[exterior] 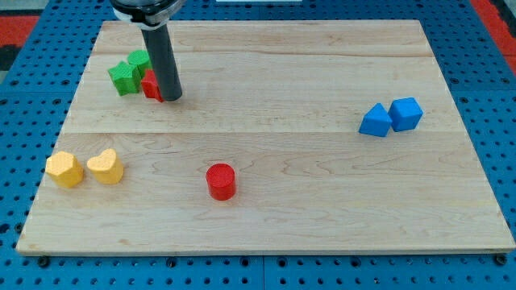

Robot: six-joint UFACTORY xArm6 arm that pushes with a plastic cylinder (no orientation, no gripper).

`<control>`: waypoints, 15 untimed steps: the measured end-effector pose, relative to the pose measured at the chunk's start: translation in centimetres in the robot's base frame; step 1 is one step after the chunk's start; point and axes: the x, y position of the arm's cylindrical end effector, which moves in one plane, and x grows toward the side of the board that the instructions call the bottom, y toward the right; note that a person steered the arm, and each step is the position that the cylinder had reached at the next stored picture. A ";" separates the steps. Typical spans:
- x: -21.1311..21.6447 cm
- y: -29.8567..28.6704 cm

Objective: Push the red circle towards the center

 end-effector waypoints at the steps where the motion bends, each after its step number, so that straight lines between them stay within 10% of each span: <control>1: 0.0 -0.2; 3: 9.8 19.5; 6: 24.6 19.2; 8: 17.4 15.4; 12: 18.2 4.4; 15: 15.0 8.8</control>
